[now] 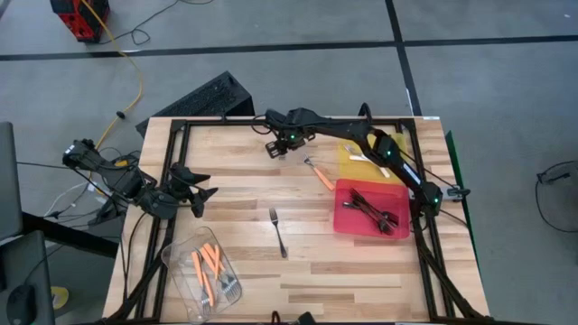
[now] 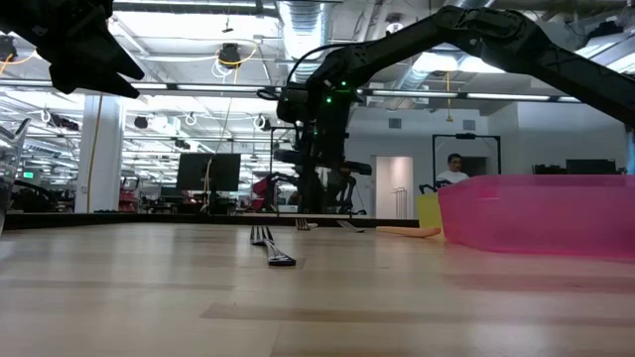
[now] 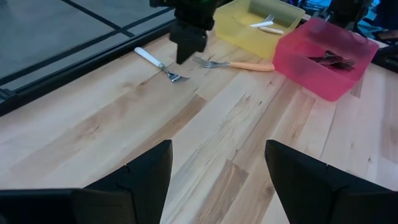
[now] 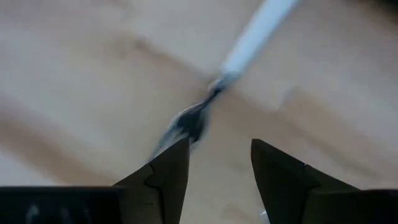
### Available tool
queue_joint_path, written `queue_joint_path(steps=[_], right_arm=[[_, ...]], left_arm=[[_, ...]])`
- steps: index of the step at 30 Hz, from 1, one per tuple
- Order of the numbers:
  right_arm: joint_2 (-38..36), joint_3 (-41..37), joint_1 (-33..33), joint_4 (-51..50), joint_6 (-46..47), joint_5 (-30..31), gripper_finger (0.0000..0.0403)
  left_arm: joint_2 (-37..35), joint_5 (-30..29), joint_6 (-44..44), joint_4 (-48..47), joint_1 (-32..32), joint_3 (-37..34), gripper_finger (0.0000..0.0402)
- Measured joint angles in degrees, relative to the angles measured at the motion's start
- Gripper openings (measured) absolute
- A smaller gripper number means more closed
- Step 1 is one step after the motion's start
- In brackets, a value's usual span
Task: Sort silverware by color (type)
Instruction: Put the white fork into the yellow bin
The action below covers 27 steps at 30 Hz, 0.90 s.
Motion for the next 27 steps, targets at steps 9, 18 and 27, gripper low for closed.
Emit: queue_joint_path(steps=[9, 18, 27], right_arm=[[-1.5, 0.0, 3.0, -0.1, -21.7, 7.4, 0.0194], [-1.7, 0.0, 7.9, -6.2, -51.1, 5.2, 0.0193], [-4.0, -1.1, 11.9, -11.3, -58.3, 0.6, 0.0183]], left_arm=[[0.0, 0.7, 0.3, 0.0, 0.0, 0.0, 0.0242], [0.0, 2.2, -0.2, 0.0, 0.0, 0.0, 0.0242], [0.0, 2.2, -0.3, -1.2, 0.0, 0.0, 0.0242]])
